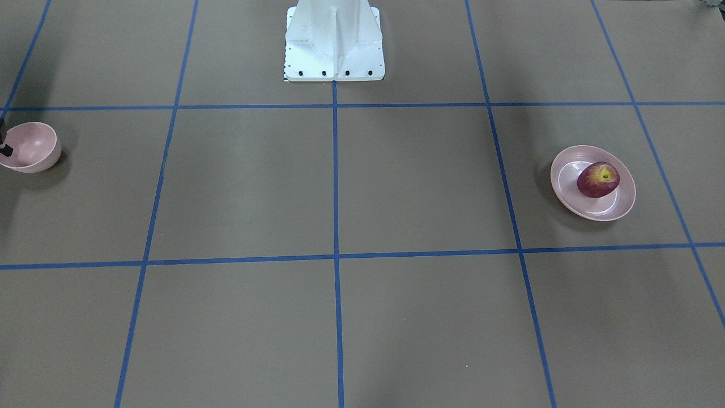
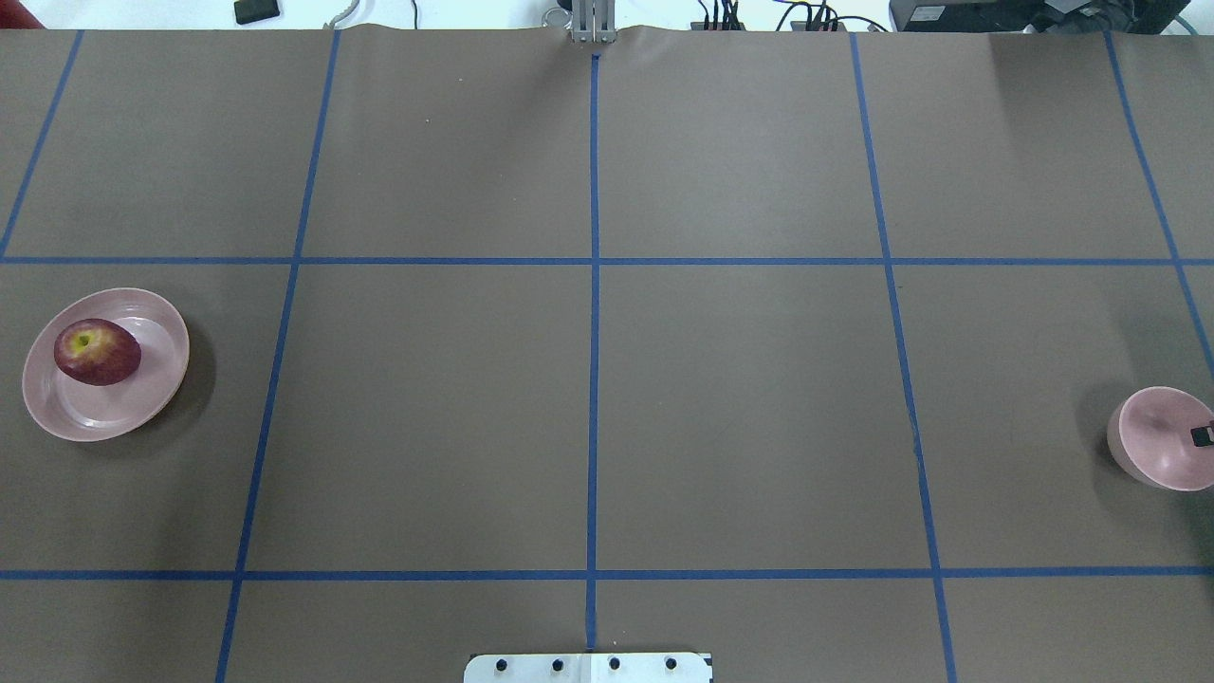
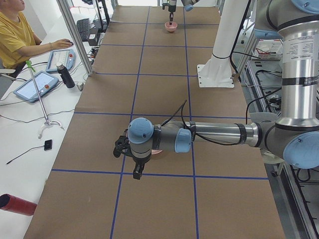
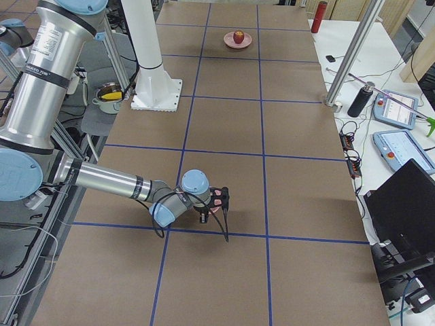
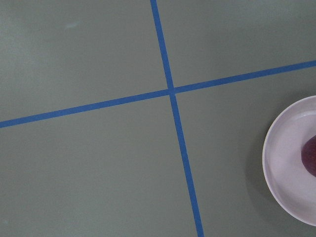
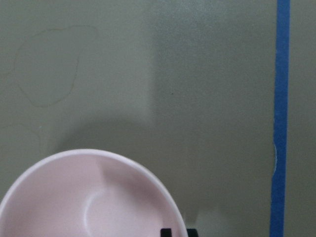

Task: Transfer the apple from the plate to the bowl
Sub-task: 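Grasp the rim of the small pink bowl with the right gripper, then slide the pink bowl with the right gripper to the table center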

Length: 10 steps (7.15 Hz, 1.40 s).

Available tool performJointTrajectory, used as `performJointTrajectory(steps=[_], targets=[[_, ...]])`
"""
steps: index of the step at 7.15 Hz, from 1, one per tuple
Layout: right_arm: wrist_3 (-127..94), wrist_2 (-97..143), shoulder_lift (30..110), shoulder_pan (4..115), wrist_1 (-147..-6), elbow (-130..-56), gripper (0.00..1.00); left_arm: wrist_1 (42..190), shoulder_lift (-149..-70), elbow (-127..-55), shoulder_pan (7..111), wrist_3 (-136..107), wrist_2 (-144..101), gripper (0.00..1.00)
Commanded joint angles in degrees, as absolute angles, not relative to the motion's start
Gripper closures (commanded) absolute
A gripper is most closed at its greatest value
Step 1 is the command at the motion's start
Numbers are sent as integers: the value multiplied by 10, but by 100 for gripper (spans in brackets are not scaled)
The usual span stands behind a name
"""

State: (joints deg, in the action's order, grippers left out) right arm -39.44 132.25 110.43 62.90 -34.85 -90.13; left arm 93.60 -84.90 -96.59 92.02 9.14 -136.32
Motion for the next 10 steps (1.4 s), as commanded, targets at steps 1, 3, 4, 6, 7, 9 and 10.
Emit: performJointTrajectory(steps=[1, 3, 4, 6, 7, 9, 10], targets=[[-393, 1363, 1100, 663, -353, -905, 100, 936, -849, -966, 920, 91, -1363, 2], [-401, 1364, 1023, 675, -421, -913, 100, 936, -849, -966, 920, 91, -1363, 2], [-404, 1362, 979, 675, -463, -916, 100, 936, -849, -967, 920, 91, -1363, 2], [-482, 1362, 866, 655, -564, -935, 100, 936, -849, -967, 920, 91, -1364, 2], [-556, 1351, 817, 617, -577, -937, 100, 936, -849, -967, 920, 91, -1363, 2], [-737, 1258, 704, 508, -612, -939, 100, 935, -849, -966, 920, 91, -1363, 2], [-781, 1204, 656, 449, -647, -938, 100, 935, -849, -964, 920, 91, -1363, 2]])
